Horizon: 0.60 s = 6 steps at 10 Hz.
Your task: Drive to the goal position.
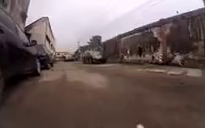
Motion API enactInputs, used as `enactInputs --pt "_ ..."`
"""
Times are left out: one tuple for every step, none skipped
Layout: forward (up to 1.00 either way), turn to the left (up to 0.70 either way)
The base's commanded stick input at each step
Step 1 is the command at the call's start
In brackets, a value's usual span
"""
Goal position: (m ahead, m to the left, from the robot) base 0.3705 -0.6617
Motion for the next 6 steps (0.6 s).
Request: enactInputs --pt "0.5 0.27" --pt "0.5 0.02" --pt "0.5 0.0" --pt "0.5 0.5" --pt "0.5 0.5" --pt "0.5 0.34"
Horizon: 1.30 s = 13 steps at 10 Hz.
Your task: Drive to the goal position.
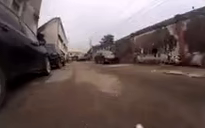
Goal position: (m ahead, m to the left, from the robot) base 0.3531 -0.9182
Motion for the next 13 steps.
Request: enactInputs --pt "0.5 0.15" --pt "0.5 0.0" --pt "0.5 0.0" --pt "0.5 0.0" --pt "0.5 0.0" --pt "0.5 0.0" --pt "0.5 0.0" --pt "0.5 0.0" --pt "0.5 0.0" --pt "0.5 0.0" --pt "0.5 0.0" --pt "0.5 0.0" --pt "0.5 0.0"
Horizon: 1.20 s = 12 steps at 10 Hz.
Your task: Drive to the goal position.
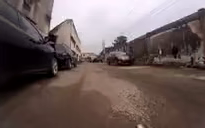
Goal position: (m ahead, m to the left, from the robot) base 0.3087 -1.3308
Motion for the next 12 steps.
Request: enactInputs --pt "0.5 0.0" --pt "0.5 0.0" --pt "0.5 0.0" --pt "0.5 0.0" --pt "0.5 -0.5" --pt "0.5 -0.5" --pt "0.5 -0.29" --pt "0.5 0.0" --pt "0.5 0.0" --pt "0.5 0.0" --pt "0.5 0.0" --pt "0.5 0.0"
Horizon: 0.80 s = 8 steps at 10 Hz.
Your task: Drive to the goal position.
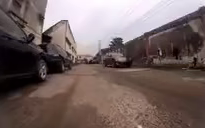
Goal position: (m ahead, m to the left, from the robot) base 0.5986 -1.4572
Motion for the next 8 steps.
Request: enactInputs --pt "0.5 0.0" --pt "0.5 0.0" --pt "0.5 0.0" --pt "0.5 0.0" --pt "0.5 0.0" --pt "0.5 0.0" --pt "0.5 0.0" --pt "0.5 0.0"
